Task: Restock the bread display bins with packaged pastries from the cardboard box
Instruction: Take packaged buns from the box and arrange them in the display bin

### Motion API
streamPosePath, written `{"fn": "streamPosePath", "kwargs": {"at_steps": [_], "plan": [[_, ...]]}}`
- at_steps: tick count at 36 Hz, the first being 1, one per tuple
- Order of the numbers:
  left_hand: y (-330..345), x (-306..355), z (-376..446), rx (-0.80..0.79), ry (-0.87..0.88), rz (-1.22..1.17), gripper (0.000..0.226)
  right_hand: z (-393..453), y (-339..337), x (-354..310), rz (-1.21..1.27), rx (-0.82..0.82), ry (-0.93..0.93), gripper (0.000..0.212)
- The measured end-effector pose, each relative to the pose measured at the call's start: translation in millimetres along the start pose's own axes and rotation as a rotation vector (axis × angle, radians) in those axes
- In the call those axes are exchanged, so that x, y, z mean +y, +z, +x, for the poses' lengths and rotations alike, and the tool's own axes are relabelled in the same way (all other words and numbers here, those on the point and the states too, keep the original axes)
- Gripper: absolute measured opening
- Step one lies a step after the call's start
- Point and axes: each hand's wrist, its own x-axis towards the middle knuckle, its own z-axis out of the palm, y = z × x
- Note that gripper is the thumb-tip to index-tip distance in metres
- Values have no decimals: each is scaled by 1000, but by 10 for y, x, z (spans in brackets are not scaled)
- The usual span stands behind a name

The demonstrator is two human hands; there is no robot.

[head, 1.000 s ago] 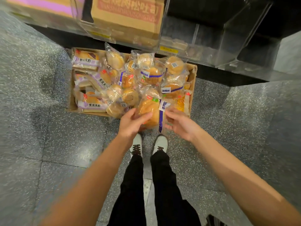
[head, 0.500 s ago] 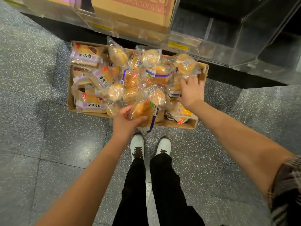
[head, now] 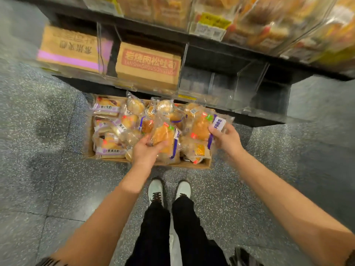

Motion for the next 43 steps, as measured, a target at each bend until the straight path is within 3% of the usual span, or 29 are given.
{"fn": "streamPosePath", "kwargs": {"at_steps": [6, 10, 12, 16, 20, 22, 23, 26, 28, 31, 32, 36, 40, 43], "plan": [[29, 860, -669, 9, 97, -74, 73, -1034, -161, -864, 423, -78, 34, 34], [67, 1571, -1275, -124, 250, -109, 57, -1761, -294, -1378, 549, -132, -59, 33], [86, 1869, -1547, -191, 290, -136, 60, -2030, -367, -1573, 568, -117, -108, 33], [155, 2366, -1920, -258, 357, -138, 61, -2425, -635, -1950, 602, -46, -218, 64], [362, 2775, -2210, -351, 419, -104, 71, -2704, -924, -2231, 517, 37, -327, 22], [496, 2931, -2325, -384, 458, -84, 77, -2732, -1085, -2299, 474, 57, -345, 13], [562, 3003, -2379, -401, 478, -81, 80, -2737, -1172, -2332, 447, 88, -344, 23], [788, 3198, -2530, -474, 534, -77, 86, -2727, -1499, -2462, 414, 187, -333, 112], [961, 3314, -2603, -505, 571, -64, 81, -2717, -1726, -2563, 394, 218, -364, 122], [1265, 3479, -2685, -472, 618, -25, 105, -2702, -2094, -2748, 212, 318, -470, 136], [1372, 3546, -2712, -462, 632, -3, 109, -2671, -2226, -2819, 114, 354, -529, 134], [1765, 3737, -2760, -418, 711, 65, 77, -2596, -2686, -3090, -217, 356, -702, 120], [2227, 4022, -2910, -416, 802, 142, 80, -2441, -3269, -3443, -462, 239, -784, 118], [2512, 4196, -2950, -397, 841, 177, 76, -2303, -3612, -3697, -637, 153, -763, 89]]}}
